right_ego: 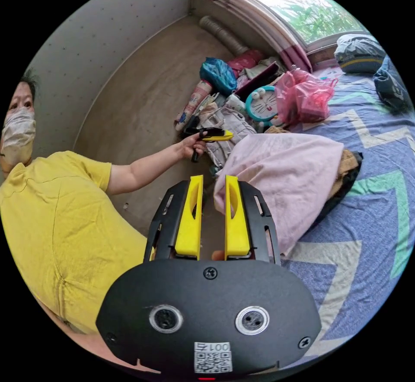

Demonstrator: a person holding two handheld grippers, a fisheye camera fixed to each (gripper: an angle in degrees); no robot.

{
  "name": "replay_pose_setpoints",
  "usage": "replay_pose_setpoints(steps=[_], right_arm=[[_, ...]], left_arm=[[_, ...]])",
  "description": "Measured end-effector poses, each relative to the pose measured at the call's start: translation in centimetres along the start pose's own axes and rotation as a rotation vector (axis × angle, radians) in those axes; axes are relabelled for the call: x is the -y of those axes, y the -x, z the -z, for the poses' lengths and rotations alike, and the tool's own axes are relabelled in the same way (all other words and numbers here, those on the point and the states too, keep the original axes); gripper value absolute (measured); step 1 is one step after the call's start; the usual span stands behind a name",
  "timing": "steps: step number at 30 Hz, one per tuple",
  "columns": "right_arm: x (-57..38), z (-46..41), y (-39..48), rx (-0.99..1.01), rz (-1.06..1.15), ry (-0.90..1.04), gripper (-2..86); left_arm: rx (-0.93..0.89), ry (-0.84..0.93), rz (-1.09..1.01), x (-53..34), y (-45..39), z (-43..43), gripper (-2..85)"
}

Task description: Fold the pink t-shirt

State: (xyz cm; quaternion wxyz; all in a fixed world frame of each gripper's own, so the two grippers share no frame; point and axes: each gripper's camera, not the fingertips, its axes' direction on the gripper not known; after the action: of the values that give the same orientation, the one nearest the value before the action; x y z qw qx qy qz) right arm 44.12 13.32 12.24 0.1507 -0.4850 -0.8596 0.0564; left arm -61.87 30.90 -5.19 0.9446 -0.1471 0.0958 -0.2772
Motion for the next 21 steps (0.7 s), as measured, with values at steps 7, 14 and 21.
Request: replay_pose_setpoints(steps=[7,14,21], right_arm=[[1.6,2.4,-5.1,-0.274,-0.156,0.019,8.4],[0.7,0.6,-6.3,-0.281,-0.256,0.062,8.7],[0.1,0.5,-4.3,-0.273,-0.254,0.049,8.2]], left_arm=[[0.042,-0.013,0.002,-2.7,-3.3,-6.0,5.8],[0.24,-0.04,0.001,-1.3,-5.8,-10.1,-0.8],[0.396,0.03,-0.251,3.7,-12.0,-13.3,-1.0]])
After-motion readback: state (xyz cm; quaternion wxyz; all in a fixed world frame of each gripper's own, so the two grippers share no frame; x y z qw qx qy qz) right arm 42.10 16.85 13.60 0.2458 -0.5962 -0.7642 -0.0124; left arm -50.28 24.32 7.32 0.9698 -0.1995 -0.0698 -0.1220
